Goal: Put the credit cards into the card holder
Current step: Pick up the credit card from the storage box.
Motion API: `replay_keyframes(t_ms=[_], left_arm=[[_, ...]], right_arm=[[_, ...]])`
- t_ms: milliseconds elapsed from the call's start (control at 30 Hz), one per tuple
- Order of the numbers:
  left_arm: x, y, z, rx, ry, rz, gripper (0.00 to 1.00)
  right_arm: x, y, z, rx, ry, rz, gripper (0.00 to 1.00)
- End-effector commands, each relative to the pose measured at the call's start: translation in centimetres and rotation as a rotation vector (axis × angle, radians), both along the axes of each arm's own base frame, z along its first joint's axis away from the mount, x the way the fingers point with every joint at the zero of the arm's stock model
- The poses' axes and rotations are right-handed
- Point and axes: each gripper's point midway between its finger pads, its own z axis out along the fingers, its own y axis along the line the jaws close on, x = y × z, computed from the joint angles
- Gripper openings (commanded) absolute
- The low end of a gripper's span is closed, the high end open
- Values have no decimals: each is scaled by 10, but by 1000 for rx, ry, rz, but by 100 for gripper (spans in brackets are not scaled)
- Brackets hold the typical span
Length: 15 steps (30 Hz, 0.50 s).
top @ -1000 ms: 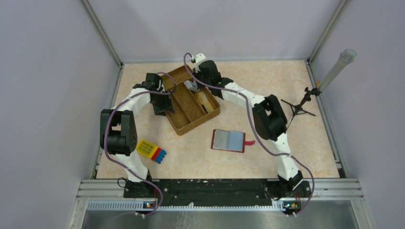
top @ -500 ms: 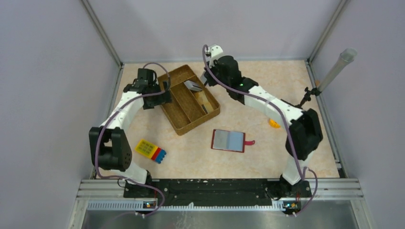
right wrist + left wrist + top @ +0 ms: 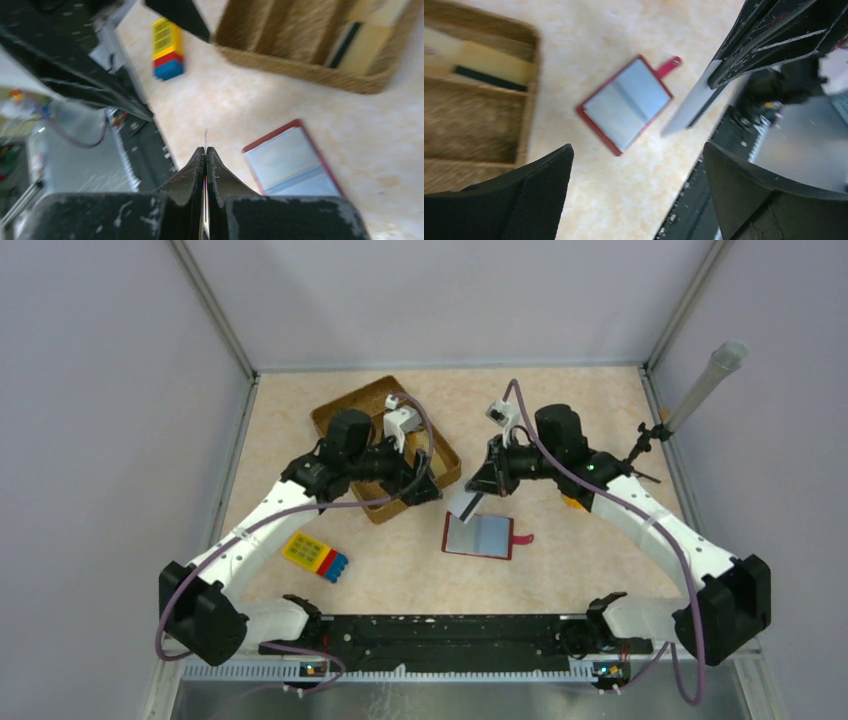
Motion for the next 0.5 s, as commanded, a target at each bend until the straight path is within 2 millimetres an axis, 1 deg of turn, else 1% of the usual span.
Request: replay_keyframes(t_ms=[0,100,200,267,300,400,467], left_arm=[[-47,-32,12,-154,52,-282,99],[-71,-41,15,-192,99,-380,97],[-90,-46,23,-264,158,-468,87],[-100,-50,25,-294,189,-511,81],[-102,-52,25,-303,201,-522,78],[-106,-57,18,-297,247,-530,74],[-110,-61,14,-292,270,-540,70]], right_arm=[[-72,7,34,174,81,274,0],[-86,4,37,200,93,315,0],[-90,4,37,211,98,335,0],[-91,5,36,222,107,349,0],[-92,7,37,235,111,365,0],[-94,9,41,265,114,395,0],[-94,10,39,266,115,399,0]])
